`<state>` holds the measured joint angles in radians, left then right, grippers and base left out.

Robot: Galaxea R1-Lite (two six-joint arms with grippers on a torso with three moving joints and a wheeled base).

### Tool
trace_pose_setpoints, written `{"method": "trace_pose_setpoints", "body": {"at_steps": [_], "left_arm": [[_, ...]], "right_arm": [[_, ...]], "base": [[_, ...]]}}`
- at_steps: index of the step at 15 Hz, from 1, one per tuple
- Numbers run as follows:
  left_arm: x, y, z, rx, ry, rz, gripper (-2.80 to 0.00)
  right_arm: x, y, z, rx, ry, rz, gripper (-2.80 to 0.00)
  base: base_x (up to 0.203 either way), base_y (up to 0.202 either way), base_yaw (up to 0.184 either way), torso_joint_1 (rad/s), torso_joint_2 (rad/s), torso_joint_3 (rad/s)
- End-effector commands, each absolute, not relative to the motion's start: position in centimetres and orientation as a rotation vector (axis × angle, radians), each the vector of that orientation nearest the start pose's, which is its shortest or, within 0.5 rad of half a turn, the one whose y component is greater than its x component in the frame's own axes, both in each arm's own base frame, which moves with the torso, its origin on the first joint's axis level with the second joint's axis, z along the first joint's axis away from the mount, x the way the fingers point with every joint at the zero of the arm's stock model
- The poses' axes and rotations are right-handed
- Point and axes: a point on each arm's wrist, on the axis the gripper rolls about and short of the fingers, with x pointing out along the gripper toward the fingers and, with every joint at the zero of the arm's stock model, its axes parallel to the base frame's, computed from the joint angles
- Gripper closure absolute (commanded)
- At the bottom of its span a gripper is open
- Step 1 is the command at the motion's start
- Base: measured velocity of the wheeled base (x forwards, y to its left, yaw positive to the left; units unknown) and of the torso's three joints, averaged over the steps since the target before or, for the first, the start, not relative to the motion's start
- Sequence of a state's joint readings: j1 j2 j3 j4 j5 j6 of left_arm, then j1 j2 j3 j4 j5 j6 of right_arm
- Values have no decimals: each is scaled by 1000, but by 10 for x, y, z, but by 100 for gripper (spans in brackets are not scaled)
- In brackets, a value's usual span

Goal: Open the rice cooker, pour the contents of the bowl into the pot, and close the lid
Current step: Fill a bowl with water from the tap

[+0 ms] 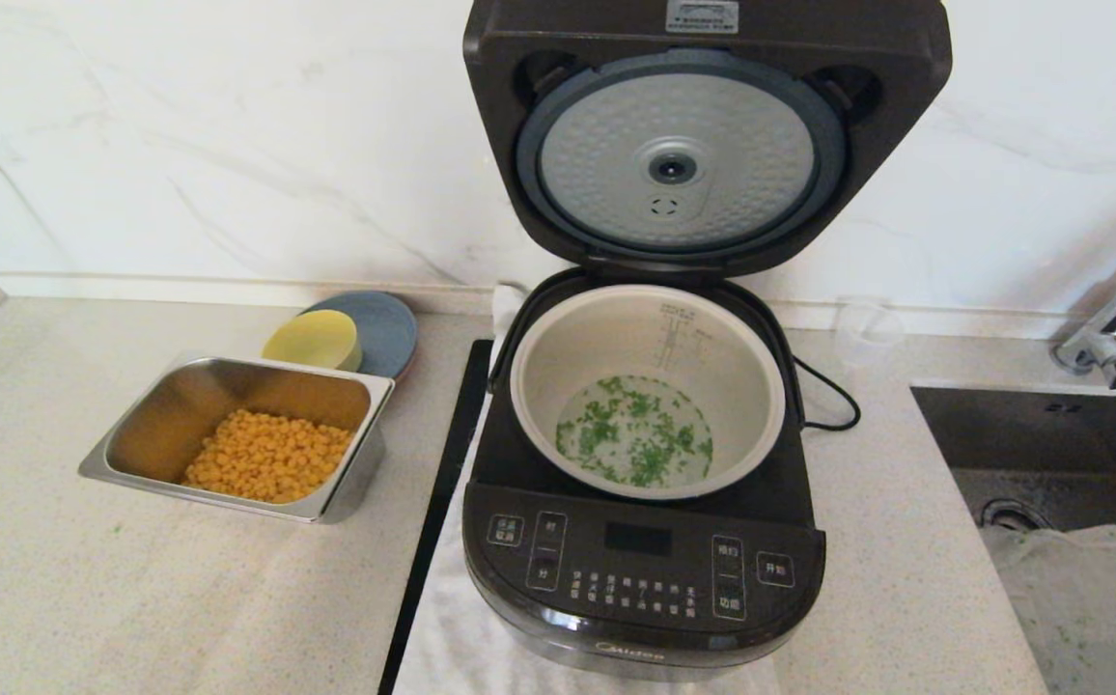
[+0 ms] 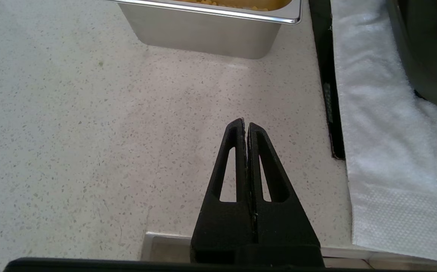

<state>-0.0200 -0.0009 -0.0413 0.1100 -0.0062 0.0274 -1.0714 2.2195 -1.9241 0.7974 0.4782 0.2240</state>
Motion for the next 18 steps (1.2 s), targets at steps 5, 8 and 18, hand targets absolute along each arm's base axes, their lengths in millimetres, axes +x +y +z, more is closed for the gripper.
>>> {"method": "trace_pose_setpoints", "body": {"at_steps": [5, 8, 18], "left_arm": [[-26, 0, 76, 28, 67, -28, 0], [-26, 0, 76, 28, 67, -27, 0], [-26, 0, 76, 28, 67, -27, 0]], "right_arm": [[216, -354, 170, 1008, 762, -619, 0], [215, -350, 176, 1004, 762, -615, 0], [219, -250, 246, 781, 798, -397, 0]], "base": [[0, 0, 0, 0, 0, 0], [0, 0, 0, 0, 0, 0], [0, 0, 0, 0, 0, 0]]}}
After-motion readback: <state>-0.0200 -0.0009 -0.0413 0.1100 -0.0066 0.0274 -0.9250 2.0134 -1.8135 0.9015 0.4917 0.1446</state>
